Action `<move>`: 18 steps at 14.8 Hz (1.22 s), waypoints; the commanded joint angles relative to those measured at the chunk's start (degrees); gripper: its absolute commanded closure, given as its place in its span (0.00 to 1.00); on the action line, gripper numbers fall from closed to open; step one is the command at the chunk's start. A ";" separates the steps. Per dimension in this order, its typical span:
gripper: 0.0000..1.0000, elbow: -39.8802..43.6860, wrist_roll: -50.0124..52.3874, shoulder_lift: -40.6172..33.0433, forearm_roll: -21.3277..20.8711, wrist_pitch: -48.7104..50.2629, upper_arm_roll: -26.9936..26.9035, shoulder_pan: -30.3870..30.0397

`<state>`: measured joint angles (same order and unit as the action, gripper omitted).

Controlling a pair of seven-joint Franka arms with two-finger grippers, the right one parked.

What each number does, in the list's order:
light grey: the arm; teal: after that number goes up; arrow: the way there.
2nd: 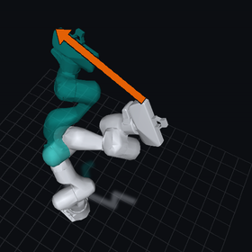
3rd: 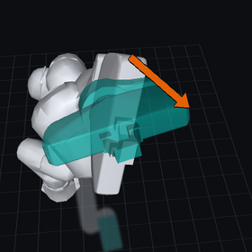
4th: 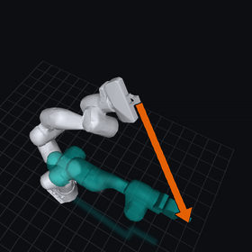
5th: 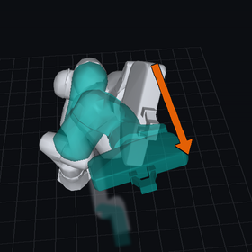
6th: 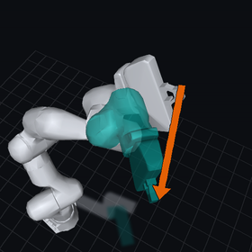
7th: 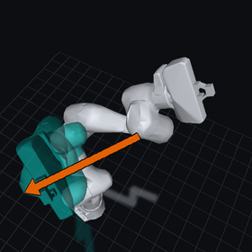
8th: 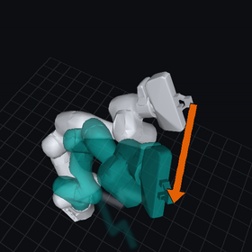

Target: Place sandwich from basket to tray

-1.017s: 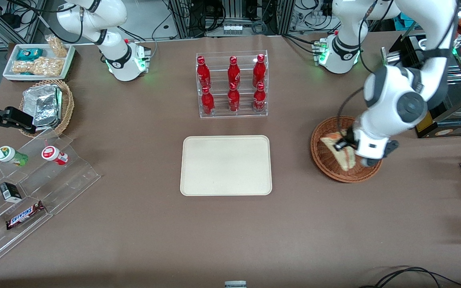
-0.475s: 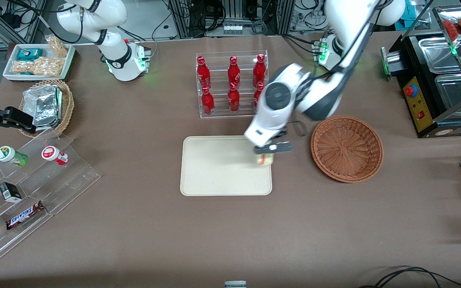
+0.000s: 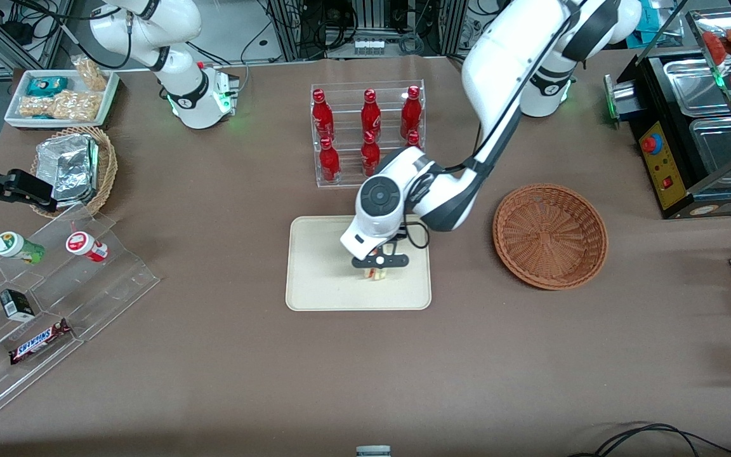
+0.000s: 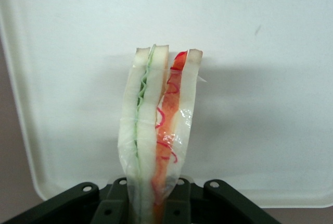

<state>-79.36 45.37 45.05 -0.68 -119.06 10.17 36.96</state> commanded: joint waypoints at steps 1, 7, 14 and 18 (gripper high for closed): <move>0.80 5.71 2.97 4.42 -1.95 1.47 -0.94 2.76; 0.00 7.82 8.77 4.88 -5.81 1.55 -2.34 2.33; 0.00 1.00 5.55 -15.74 -1.35 16.23 -11.64 1.89; 0.00 -6.94 -9.74 -27.01 5.08 24.46 -23.76 1.98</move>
<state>-79.64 41.80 24.54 2.19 -97.93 -8.41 38.48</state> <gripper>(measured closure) 0.000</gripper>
